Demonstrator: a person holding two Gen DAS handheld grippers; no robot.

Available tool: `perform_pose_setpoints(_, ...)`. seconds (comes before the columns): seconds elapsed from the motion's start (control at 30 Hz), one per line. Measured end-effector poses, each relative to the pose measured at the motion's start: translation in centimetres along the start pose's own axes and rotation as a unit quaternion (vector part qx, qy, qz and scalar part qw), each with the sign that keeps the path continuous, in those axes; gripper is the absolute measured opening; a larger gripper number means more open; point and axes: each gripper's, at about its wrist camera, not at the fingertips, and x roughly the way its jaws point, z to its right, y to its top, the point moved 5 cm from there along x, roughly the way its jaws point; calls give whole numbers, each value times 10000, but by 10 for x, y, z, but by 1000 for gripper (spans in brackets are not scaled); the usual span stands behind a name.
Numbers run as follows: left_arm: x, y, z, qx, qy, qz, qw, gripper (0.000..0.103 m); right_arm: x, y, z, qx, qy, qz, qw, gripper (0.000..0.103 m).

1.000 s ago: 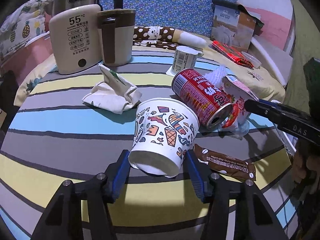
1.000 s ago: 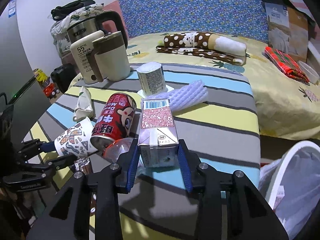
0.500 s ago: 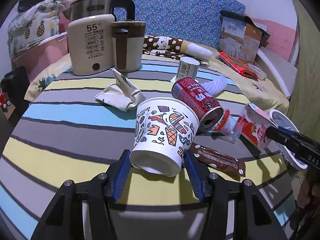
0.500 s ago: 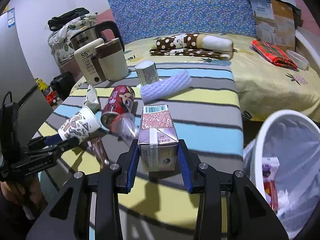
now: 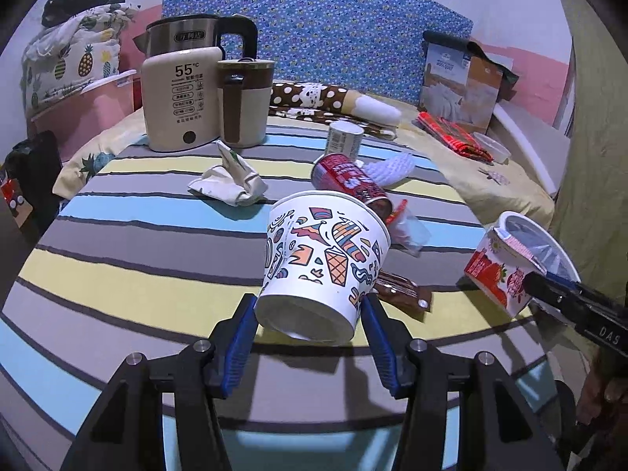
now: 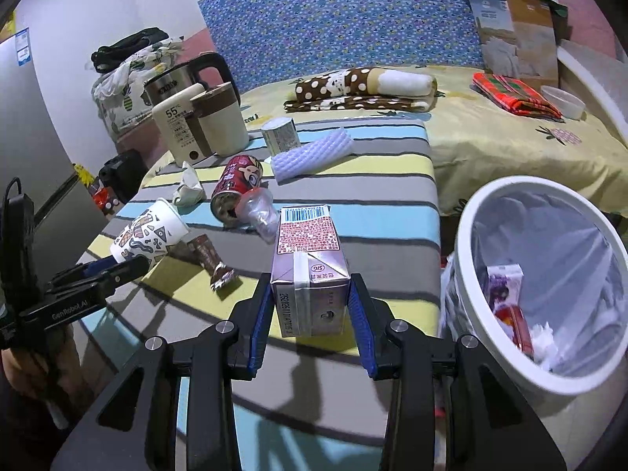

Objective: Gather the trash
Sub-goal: 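Carry the paper cup and pink carton over the bin and open both tools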

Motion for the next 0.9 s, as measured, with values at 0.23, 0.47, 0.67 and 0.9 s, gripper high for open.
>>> perform_pose_setpoints(0.23,-12,-7,19,88,-214,11,9997,54,-13,-8,2,101,-16,61,9999,40)
perform_pose_setpoints(0.47,-14,-7,52,310,-535,-6,9981,54,-27,-8,14,221,-150,222,9994,40)
perform_pose_setpoints(0.67,-6,-4,94,611,-884,-77,9942,54,-39,-10,30,378,-328,346,9981,40)
perform_pose_setpoints(0.9,6,2,148,967,-1281,-152,9869,54,-57,-10,60,643,-674,542,9942,40)
